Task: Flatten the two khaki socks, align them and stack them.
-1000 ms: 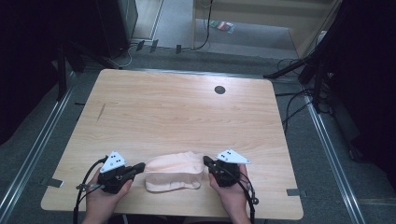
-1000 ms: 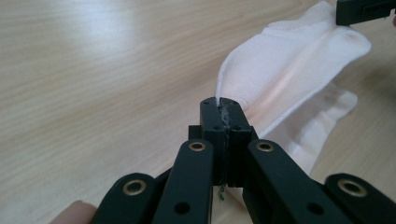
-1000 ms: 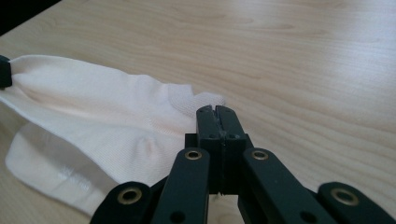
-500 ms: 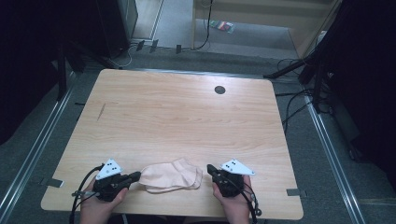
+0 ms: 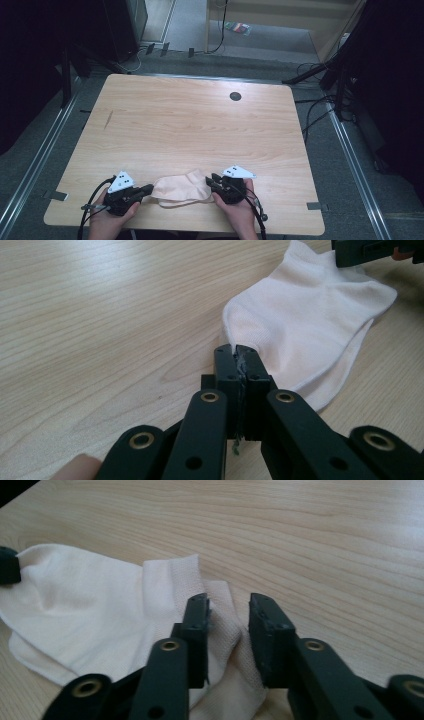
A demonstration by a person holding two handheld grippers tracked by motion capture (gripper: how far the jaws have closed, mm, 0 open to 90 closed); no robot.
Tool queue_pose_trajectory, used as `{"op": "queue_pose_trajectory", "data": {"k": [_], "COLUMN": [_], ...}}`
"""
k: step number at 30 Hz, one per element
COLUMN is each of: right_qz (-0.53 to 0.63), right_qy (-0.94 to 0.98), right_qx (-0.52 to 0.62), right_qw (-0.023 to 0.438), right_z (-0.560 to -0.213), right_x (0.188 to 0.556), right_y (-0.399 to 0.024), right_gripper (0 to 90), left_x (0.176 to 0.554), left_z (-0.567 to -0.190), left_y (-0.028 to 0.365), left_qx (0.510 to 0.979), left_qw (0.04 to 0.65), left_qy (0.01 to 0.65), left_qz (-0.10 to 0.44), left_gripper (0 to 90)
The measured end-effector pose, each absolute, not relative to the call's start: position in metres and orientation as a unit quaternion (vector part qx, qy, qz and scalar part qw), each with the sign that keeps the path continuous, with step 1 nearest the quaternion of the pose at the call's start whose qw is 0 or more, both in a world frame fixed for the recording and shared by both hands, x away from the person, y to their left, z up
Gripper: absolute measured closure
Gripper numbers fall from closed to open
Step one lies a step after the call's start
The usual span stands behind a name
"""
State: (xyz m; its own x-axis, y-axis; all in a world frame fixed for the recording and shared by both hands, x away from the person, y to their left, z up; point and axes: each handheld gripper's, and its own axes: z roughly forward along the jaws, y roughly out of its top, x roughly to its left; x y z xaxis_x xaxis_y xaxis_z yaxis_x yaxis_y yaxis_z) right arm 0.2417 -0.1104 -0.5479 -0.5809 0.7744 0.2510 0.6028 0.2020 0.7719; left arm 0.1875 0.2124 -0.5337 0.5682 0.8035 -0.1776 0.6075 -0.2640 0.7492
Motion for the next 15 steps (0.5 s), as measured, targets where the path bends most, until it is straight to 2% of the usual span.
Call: {"op": "queue_pose_trajectory", "data": {"k": [1,4,12,15], "right_qz": [0.445,0.449,0.474,0.462], "right_qy": [0.775,0.777,0.762,0.770], "right_qx": [0.436,0.428,0.428,0.427], "right_qw": [0.110,0.110,0.102,0.108], "right_z": [-0.547,-0.545,-0.532,-0.532], "right_x": [0.239,0.238,0.235,0.236], "right_y": [-0.109,-0.109,-0.115,-0.117], "right_gripper": [83.6,87.6,88.0,82.7], "left_x": [0.188,0.188,0.185,0.185], "left_z": [-0.534,-0.534,-0.528,-0.530], "left_y": [0.212,0.212,0.215,0.213], "left_qx": [0.786,0.784,0.777,0.781], "left_qw": [0.408,0.410,0.426,0.423], "left_qy": [0.449,0.450,0.447,0.445], "left_qz": [0.121,0.121,0.120,0.117], "left_gripper": [90.0,90.0,90.0,89.6]}}
